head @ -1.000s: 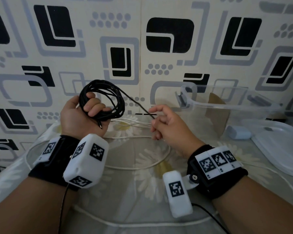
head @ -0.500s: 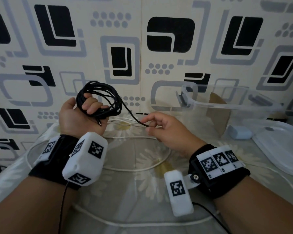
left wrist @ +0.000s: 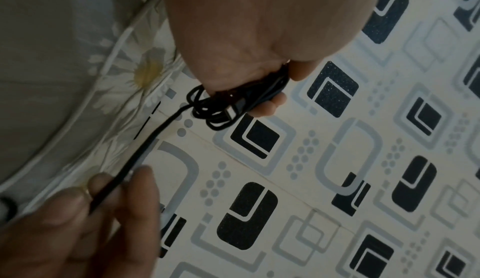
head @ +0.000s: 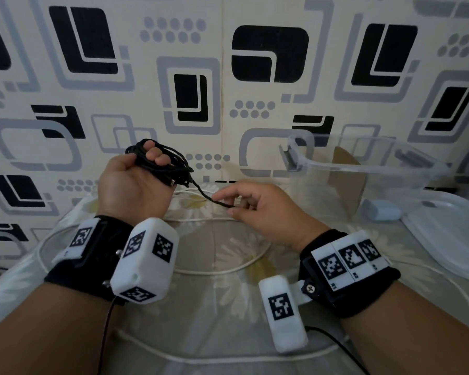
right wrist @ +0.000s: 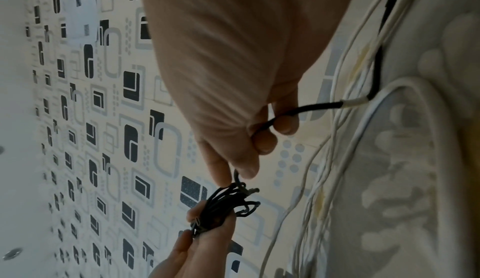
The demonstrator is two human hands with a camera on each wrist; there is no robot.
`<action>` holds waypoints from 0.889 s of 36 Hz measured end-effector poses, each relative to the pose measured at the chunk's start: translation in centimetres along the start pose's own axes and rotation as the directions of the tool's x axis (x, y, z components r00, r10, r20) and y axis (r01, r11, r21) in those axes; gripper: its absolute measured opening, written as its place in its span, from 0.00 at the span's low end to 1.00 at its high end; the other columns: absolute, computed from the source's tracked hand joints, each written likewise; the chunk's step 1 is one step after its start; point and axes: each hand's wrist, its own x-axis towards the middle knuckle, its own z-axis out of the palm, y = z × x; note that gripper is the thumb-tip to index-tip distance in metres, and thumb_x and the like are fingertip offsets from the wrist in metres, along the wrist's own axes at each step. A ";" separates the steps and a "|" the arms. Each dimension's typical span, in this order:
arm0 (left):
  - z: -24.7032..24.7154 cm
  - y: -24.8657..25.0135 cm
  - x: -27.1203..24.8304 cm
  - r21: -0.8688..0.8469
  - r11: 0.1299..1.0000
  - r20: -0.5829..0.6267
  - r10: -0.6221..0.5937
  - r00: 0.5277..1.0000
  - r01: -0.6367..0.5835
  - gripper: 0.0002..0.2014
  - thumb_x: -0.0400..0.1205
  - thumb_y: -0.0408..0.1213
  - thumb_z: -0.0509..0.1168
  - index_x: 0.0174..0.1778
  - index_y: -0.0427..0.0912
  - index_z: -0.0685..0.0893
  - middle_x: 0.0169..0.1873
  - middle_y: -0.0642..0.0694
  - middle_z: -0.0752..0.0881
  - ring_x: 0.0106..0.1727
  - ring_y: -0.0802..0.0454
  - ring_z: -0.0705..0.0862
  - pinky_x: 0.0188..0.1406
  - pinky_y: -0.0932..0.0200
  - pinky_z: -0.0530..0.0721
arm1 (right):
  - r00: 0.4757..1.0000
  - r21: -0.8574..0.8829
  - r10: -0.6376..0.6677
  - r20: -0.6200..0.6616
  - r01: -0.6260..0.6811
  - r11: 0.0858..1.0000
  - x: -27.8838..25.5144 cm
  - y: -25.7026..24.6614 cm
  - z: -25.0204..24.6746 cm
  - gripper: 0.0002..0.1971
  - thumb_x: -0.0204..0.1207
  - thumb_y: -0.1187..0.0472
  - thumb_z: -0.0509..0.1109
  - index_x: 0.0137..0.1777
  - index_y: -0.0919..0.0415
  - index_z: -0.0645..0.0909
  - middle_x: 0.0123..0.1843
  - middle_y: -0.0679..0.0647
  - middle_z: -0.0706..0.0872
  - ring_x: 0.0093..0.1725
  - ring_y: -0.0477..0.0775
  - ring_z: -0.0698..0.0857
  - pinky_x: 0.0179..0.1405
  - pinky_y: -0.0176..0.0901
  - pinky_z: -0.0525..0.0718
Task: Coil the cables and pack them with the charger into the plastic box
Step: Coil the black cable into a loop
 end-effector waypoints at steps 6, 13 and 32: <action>0.5 -0.9 -0.3 0.190 0.982 0.072 -0.006 0.997 -0.008 0.10 0.73 0.37 0.55 0.48 0.42 0.73 0.36 0.50 0.75 0.36 0.53 0.76 0.51 0.61 0.73 | 0.997 0.022 -0.037 0.068 0.036 0.999 -0.2 -0.6 -0.1 0.11 0.74 0.69 0.74 0.50 0.51 0.86 0.44 0.44 0.87 0.32 0.53 0.77 0.36 0.32 0.78; 0.5 -2.4 -0.5 0.435 0.899 0.128 0.000 0.992 -0.056 0.10 0.80 0.35 0.52 0.56 0.43 0.73 0.39 0.48 0.77 0.40 0.51 0.78 0.51 0.57 0.76 | 0.985 -0.004 -0.123 0.118 0.124 0.992 -0.4 -1.2 -0.1 0.16 0.76 0.74 0.68 0.58 0.56 0.82 0.47 0.31 0.84 0.28 0.53 0.68 0.32 0.34 0.74; 1.4 -3.8 -2.9 0.966 0.167 0.226 -0.186 0.956 -0.196 0.15 0.77 0.44 0.55 0.58 0.50 0.79 0.35 0.46 0.83 0.37 0.53 0.83 0.38 0.61 0.80 | 0.933 -0.040 -0.218 -0.286 0.216 0.976 -0.1 -1.0 -0.1 0.10 0.70 0.67 0.78 0.44 0.63 0.78 0.37 0.43 0.82 0.31 0.35 0.80 0.32 0.25 0.74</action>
